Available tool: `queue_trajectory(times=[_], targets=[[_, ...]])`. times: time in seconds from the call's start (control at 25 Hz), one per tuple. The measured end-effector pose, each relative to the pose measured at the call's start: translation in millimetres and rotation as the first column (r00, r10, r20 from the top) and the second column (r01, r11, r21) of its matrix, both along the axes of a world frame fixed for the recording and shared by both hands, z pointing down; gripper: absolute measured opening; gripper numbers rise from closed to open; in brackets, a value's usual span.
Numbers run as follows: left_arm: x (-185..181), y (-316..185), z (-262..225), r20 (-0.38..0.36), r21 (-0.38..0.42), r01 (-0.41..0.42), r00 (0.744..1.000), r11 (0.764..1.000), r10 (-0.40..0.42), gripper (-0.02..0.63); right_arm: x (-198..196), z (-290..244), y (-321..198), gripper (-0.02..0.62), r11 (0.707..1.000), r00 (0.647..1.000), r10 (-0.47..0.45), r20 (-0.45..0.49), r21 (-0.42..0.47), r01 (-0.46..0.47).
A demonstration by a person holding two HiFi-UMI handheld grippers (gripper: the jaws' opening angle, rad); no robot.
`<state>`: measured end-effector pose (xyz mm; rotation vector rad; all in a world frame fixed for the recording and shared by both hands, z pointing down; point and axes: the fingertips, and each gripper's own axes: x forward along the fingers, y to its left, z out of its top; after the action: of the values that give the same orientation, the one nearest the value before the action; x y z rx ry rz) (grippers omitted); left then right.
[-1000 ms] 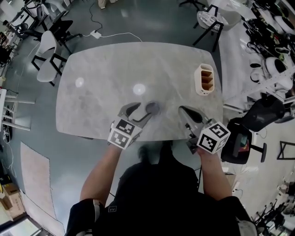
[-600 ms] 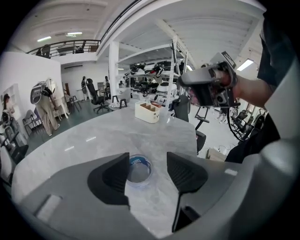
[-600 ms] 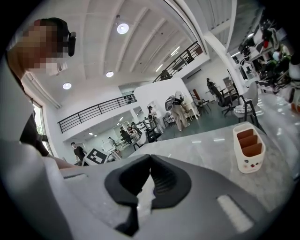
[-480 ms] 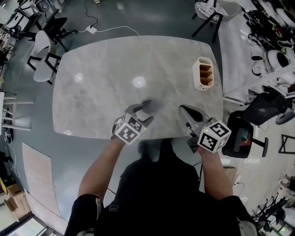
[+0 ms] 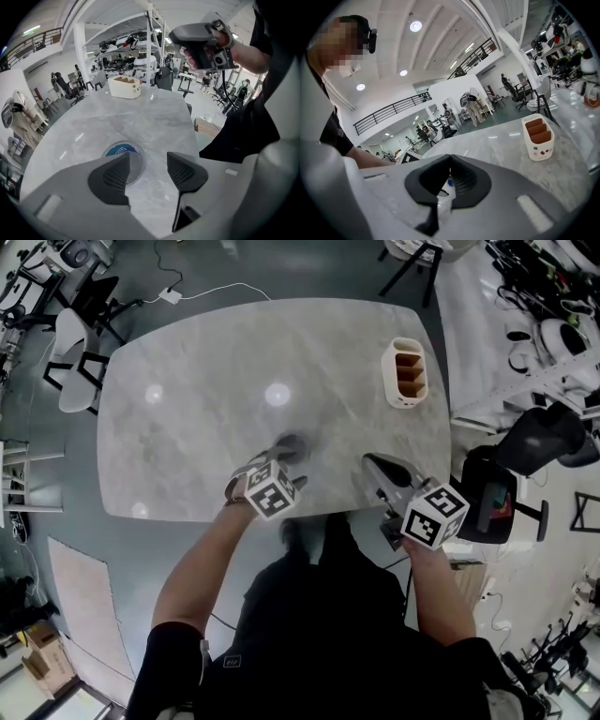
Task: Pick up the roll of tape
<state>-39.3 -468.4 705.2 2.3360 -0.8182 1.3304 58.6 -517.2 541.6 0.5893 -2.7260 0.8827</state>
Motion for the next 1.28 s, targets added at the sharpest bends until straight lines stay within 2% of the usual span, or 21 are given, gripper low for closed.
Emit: queue_trajectory(times=[0.24,0.52,0.8,0.96,1.16,1.28], targets=[[3,1,31,0.09,-0.061,-0.09,0.991,0.994,0.095,0.247,16,7,-4,0.003,1.0,1.0,0.026,-0.003,-0.007,-0.026],[8,1,47,0.13,-0.123,-0.122,0.982,0.985,0.138,0.237,37,15,-7,0.003,0.998,0.998,0.06,-0.011,-0.02,-0.06],[4,-1,57,0.186,-0.169,-0.138,0.968,0.976,0.169,0.151,46,14,-13,0.003,0.997,0.997,0.073,-0.011,-0.019,-0.073],[1,-4,55,0.202,-0.148,-0.132,0.966,0.98,0.161,0.062,46,13,-13,0.003,0.997,0.997,0.073,-0.012,-0.02,-0.073],[2,-3,47,0.195,-0.131,-0.116,0.971,0.985,0.14,0.058,43,10,-14,0.003,0.998,0.998,0.055,-0.014,-0.015,-0.056],[-3,-1,34,0.167,-0.112,-0.079,0.981,0.991,0.097,0.057,33,4,-13,0.003,0.999,0.999,0.032,-0.014,-0.002,-0.032]])
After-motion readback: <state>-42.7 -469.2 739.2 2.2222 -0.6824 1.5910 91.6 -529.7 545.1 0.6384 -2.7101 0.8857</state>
